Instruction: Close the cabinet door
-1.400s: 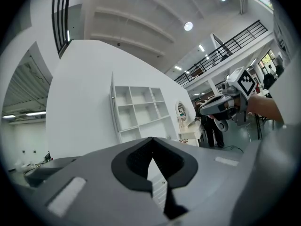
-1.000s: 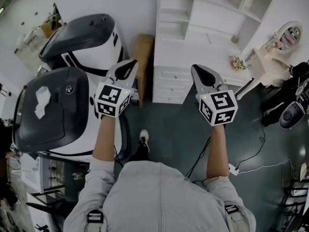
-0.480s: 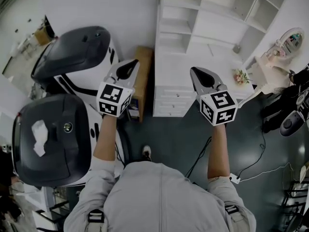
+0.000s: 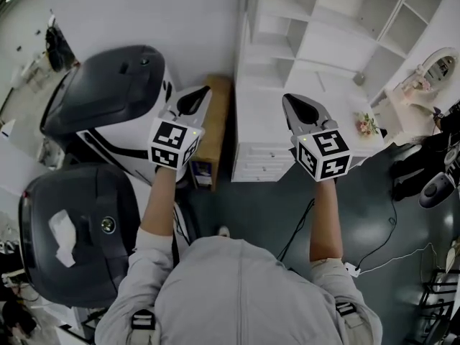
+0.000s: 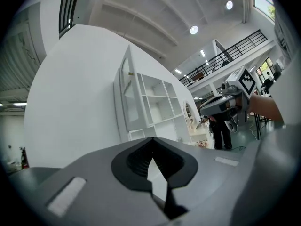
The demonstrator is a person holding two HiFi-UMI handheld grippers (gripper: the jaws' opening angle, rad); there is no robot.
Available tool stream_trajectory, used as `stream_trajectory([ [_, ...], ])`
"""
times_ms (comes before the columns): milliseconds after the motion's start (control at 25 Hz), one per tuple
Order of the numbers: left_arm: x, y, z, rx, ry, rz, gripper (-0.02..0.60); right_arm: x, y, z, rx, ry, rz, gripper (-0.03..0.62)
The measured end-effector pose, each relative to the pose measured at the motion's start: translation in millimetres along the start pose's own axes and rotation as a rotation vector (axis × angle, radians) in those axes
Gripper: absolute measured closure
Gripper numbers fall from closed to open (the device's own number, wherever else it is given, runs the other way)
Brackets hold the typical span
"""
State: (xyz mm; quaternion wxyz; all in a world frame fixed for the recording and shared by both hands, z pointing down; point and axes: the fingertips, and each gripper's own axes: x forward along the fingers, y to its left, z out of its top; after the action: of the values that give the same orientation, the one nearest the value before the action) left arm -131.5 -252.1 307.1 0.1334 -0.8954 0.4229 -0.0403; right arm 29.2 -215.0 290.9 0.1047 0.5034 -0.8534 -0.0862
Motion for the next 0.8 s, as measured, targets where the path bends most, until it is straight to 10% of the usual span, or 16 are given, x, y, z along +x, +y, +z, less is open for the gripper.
stream_trajectory([
  [800, 46.0, 74.4, -25.6, -0.014, -0.002, -0.008, 0.563, 122.4, -30.4, 21.8, 0.075, -0.042, -0.022, 0.436],
])
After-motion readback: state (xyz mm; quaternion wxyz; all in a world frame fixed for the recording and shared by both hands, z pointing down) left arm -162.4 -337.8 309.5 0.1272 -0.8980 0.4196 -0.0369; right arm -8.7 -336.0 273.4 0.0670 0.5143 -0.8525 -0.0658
